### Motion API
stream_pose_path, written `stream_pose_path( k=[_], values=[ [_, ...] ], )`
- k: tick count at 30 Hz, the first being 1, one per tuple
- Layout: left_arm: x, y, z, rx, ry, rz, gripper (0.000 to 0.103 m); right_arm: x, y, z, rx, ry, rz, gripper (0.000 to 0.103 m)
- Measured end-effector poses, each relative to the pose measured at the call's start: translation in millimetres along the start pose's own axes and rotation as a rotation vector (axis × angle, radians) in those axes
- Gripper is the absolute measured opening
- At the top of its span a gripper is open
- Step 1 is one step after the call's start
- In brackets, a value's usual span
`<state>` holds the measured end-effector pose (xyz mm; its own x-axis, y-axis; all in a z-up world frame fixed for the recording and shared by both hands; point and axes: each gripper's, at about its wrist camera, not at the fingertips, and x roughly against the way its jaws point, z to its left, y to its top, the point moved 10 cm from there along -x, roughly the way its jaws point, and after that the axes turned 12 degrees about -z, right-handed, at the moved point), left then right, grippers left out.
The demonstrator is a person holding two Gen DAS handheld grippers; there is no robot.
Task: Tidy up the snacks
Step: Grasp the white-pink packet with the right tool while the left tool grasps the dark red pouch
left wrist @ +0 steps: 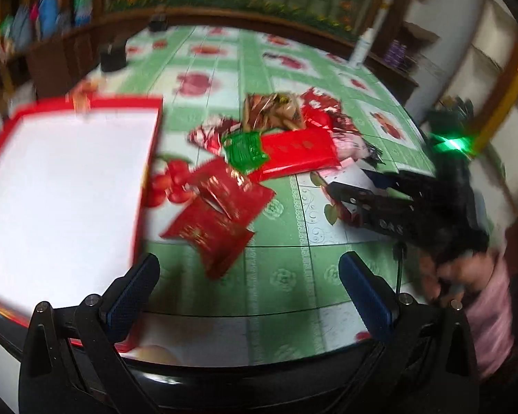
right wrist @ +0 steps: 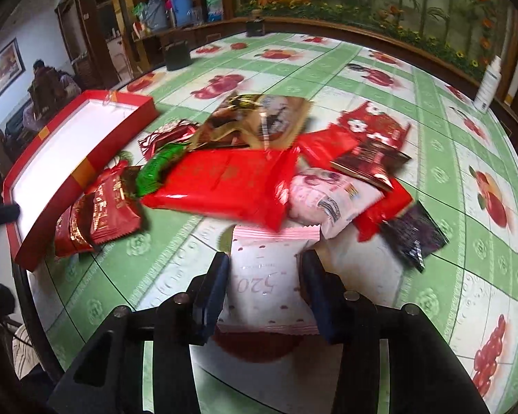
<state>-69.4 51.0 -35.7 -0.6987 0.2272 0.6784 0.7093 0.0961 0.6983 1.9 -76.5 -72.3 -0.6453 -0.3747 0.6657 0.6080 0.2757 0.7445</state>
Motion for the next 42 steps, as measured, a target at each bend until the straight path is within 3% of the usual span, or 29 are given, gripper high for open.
stream_pose_path(
  k=[6, 14, 16, 18, 23, 24, 28, 32, 38, 42],
  values=[
    [-10.3, 1.2, 16.6, 0.134, 0.063, 0.01, 0.103, 3.0, 1.0, -1.9, -0.025, 0.036, -0.035, 0.047],
    [-40.8, -3.3, 16.6, 0.119, 0.091, 0.07, 0.098, 3.7, 1.7, -2.8, -0.045, 0.056, -0.043, 0.047],
    [-50.4, -6.3, 10.4, 0.116, 0.059, 0.106, 0.097, 3.9, 1.7, -3.1, -0.05, 0.061, -0.045, 0.048],
    [-52.9, -2.8, 1.0, 0.087, 0.036, 0.087, 0.097, 3.9, 2.1, -3.1, -0.056, 0.065, -0.047, 0.048],
    [-61.0, 0.8, -44.8, 0.005, -0.162, 0.097, 0.095, 3.8, 2.9, -3.6, -0.065, 0.073, -0.053, 0.048],
    [-60.9, 4.1, -47.9, -0.019, -0.166, 0.087, 0.094, 3.8, 3.2, -4.2, -0.068, 0.075, -0.055, 0.048],
    [-44.7, 24.1, -29.9, 0.005, -0.155, 0.01, 0.094, 4.3, 3.3, -4.5, -0.08, 0.085, -0.058, 0.048],
    [-27.9, 33.5, -11.5, -0.078, -0.056, -0.029, 0.094, 4.2, 3.0, -4.3, -0.074, 0.082, -0.059, 0.048],
    [-27.4, 30.4, 2.9, -0.114, -0.02, -0.009, 0.094, 4.2, 3.0, -4.1, -0.074, 0.082, -0.058, 0.048],
    [-46.7, 23.5, 10.4, -0.049, 0.001, 0.032, 0.094, 4.2, 3.0, -4.0, -0.074, 0.082, -0.058, 0.049]
  ],
)
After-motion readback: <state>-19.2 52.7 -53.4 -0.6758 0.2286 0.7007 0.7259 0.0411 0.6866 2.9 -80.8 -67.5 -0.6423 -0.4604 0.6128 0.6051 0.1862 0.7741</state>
